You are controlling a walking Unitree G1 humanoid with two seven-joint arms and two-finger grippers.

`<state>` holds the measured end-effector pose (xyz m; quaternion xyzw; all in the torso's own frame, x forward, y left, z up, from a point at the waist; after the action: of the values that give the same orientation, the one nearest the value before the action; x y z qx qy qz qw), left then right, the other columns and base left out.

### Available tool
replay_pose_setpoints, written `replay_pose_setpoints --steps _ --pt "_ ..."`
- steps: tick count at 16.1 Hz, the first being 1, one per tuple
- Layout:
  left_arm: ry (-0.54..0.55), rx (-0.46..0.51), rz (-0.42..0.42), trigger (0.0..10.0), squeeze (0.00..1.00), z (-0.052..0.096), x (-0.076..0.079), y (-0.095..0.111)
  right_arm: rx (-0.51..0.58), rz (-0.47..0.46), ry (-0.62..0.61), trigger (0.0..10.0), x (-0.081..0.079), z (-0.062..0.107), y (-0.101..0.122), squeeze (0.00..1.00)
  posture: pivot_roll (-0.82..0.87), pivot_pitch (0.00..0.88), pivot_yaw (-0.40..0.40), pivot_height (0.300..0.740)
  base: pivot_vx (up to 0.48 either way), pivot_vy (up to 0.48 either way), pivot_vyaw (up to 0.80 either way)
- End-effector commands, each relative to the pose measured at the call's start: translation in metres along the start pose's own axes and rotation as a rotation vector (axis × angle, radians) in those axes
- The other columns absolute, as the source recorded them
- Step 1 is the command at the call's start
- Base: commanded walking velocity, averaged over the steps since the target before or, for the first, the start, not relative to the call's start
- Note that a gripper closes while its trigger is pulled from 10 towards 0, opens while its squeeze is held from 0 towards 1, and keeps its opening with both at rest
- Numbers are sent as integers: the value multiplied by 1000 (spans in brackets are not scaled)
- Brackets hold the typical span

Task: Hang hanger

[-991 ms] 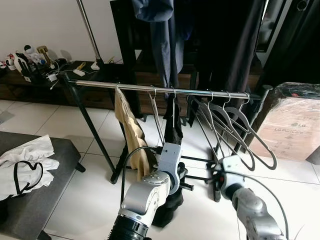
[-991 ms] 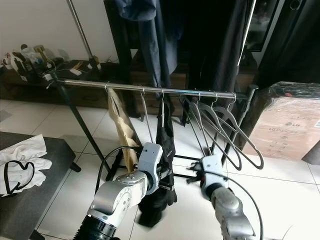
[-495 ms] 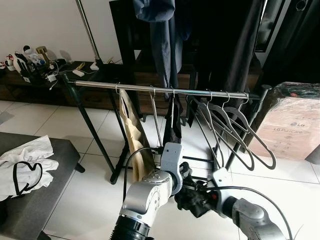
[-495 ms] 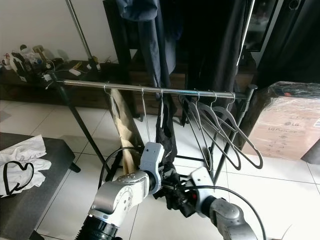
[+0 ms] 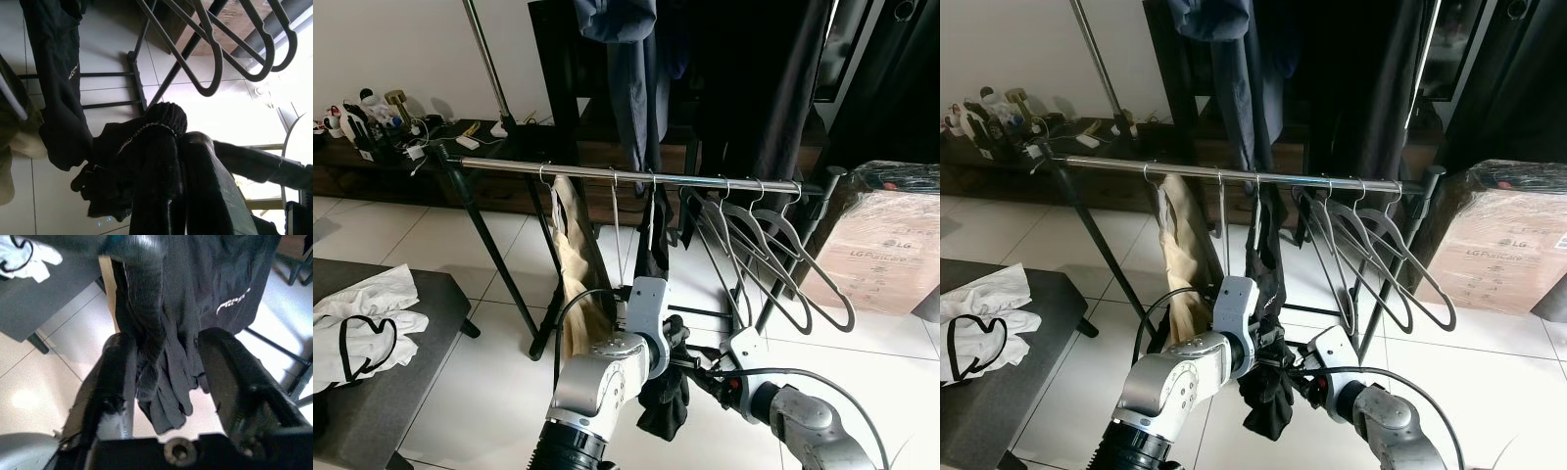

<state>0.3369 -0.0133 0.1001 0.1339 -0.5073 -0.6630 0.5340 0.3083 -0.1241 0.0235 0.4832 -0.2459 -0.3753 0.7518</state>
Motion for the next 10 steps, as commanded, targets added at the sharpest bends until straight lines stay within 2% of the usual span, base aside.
replay_pose_setpoints --steps 1,2,3,5,8,9,10 --pt "-28 7 10 10000 0 0 7 4 11 4 0 10000 0 -1 2 1000 -50 88 38 740 0 0 0" --pt "-31 4 12 10000 0 0 8 4 33 44 13 10000 -2 -3 5 1000 -52 88 40 740 0 0 0" --pt "-34 3 12 10000 0 0 9 3 51 73 12 10000 -3 -4 7 0 -50 88 39 740 0 0 0" --pt "-37 1 12 10000 0 0 10 3 79 83 17 10000 -6 -7 9 0 -49 89 38 740 0 0 0" --pt "-44 -2 14 10000 0 1 12 2 84 151 11 10000 -8 -10 7 4 -54 91 39 740 0 0 0" --pt "-47 -3 13 10000 0 1 12 2 88 150 6 10000 -8 -11 6 557 -54 89 39 740 0 0 0" --pt "-50 -4 13 10000 0 0 13 1 88 135 2 10000 -7 -12 4 1000 -52 88 39 740 0 0 0"
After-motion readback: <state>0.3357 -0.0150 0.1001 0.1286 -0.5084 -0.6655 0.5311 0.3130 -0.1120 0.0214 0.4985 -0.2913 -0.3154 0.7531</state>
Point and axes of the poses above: a point about 5 cm out from each wrist's last joint towards the gripper, its own z axis pointing back from the gripper into the wrist, its own y axis along the axis of the wrist's last joint, x = y × z, the point moved 5 cm from there along -z, pointing out of the wrist towards the gripper, and after that the axes turned 4 degrees about z, right-handed, at the moved point
